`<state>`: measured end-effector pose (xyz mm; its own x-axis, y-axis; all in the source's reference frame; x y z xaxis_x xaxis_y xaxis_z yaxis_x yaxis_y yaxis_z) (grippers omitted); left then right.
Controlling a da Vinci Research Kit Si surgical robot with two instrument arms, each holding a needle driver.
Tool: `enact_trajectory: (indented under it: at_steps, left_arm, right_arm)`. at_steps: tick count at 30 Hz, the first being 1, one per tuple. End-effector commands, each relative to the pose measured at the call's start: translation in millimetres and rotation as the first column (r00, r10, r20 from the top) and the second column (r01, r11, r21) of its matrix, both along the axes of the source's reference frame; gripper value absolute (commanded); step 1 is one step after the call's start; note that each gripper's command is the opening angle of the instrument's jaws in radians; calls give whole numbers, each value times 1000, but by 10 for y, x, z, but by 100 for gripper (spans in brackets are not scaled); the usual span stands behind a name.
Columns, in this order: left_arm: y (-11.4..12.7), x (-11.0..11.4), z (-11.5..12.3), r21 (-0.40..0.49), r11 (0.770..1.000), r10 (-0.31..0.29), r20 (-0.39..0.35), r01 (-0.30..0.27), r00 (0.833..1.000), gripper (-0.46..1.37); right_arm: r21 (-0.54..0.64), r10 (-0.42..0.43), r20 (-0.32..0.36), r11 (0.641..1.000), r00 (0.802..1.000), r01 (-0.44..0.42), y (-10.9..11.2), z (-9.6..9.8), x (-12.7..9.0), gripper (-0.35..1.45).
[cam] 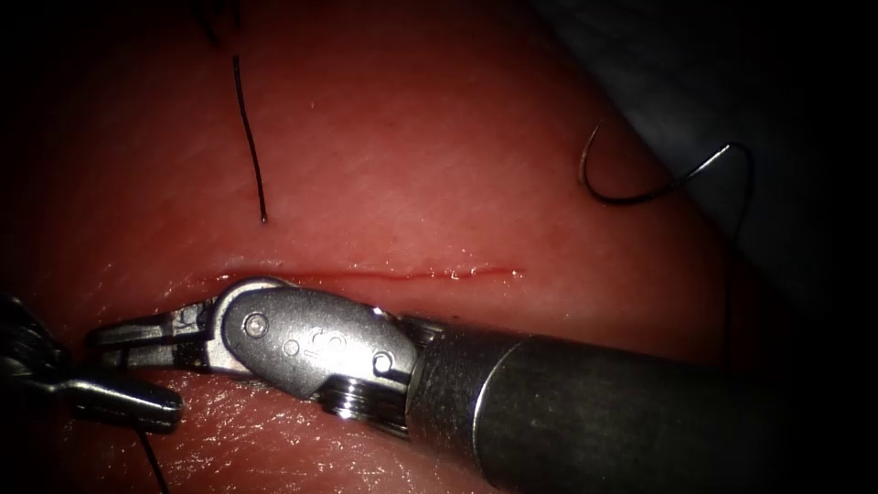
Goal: Wound Closure
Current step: Hand over the suture from the left to the right gripper
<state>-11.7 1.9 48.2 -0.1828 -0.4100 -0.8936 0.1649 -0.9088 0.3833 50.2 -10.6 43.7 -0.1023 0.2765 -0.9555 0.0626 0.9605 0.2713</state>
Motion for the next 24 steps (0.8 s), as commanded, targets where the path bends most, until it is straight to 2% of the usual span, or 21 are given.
enact_trajectory:
  at_steps: [1, 6, 12, 13, 15, 16, 18, 19, 22, 24]
  left_arm:
    - [0, 0, 0, 8, 1000, 8, -6, -8, 1000, -35]
    - [2, -1, -1, 36, 999, -7, -4, 7, 1000, -35]
    - [2, -4, -1, 42, 999, -12, -6, 12, 1000, -35]
    - [2, -5, -1, 42, 999, -12, -7, 13, 1000, -29]
    - [3, -6, 0, 53, 998, -17, -9, 18, 1000, 35]
    - [3, -8, 0, 53, 998, -19, -9, 19, 1000, 88]
    - [3, -9, 0, 53, 998, -22, -8, 23, 1000, 99]
    - [3, -11, 0, 51, 998, -33, -1, 33, 999, 109]
    - [2, -15, -1, 45, 996, -76, 31, 74, 997, 124]
    - [1, -18, -2, 38, 996, -88, 40, 86, 995, 125]
  right_arm:
    - [-6, 5, 0, 1000, 1000, -5, 0, -1, -2, -35]
    - [-5, -3, -6, 1000, 1000, 3, 0, -1, -10, -35]
    - [-8, 8, 18, 1000, 1000, -8, 3, -1, -19, -35]
    - [-7, 9, 20, 1000, 1000, -9, 4, -1, -20, -35]
    - [-6, 14, 31, 1000, 999, -14, 6, -1, -22, -35]
    - [-5, 24, 48, 1000, 999, -24, 7, -1, -23, -35]
    - [-4, 30, 59, 1000, 998, -30, 8, -1, -25, -35]
    - [-2, 37, 66, 999, 997, -37, 11, -1, -26, -35]
    - [4, 56, 72, 998, 996, -56, 16, -1, -31, -35]
    - [7, 67, 69, 998, 995, -67, 19, 0, -33, -35]
